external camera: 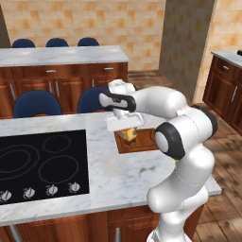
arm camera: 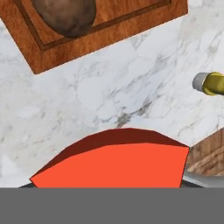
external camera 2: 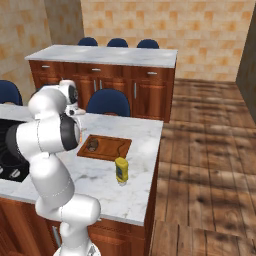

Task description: Retrieve the reheated potato from the microwave, then place the potato, cheese, and condiment on the cutting board.

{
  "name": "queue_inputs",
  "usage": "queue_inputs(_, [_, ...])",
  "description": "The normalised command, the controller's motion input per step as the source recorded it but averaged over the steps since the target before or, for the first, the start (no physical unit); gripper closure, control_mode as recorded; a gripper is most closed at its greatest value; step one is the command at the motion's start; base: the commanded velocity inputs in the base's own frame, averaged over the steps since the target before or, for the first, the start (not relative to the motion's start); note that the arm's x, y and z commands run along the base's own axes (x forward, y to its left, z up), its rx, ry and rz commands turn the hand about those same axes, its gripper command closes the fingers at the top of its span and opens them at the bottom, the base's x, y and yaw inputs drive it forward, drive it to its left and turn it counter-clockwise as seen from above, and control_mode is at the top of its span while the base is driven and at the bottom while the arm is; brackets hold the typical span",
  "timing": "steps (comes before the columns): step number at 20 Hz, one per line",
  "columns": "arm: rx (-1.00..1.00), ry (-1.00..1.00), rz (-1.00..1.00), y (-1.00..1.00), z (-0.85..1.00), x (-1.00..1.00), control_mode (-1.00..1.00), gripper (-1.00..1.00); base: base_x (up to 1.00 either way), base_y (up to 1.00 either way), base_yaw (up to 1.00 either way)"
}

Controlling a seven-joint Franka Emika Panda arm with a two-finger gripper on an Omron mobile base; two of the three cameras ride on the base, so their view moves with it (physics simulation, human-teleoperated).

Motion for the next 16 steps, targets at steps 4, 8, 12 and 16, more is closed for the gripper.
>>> queue_inputs(4, [-0.09,0.16,0.04,-0.40,0.42,0.00,-1.00,1.00,0.00,0.00,0.00])
queue_inputs(8, [-0.02,0.07,0.08,-0.47,0.17,0.00,-1.00,1.00,0.00,0.00,0.00])
queue_inputs(12, [0.00,0.00,0.18,-0.50,0.00,0.00,-1.00,1.00,0.00,0.00,0.00])
queue_inputs(16, [0.01,-0.06,0.21,-0.48,-0.04,0.00,-1.00,1.00,0.00,0.00,0.00])
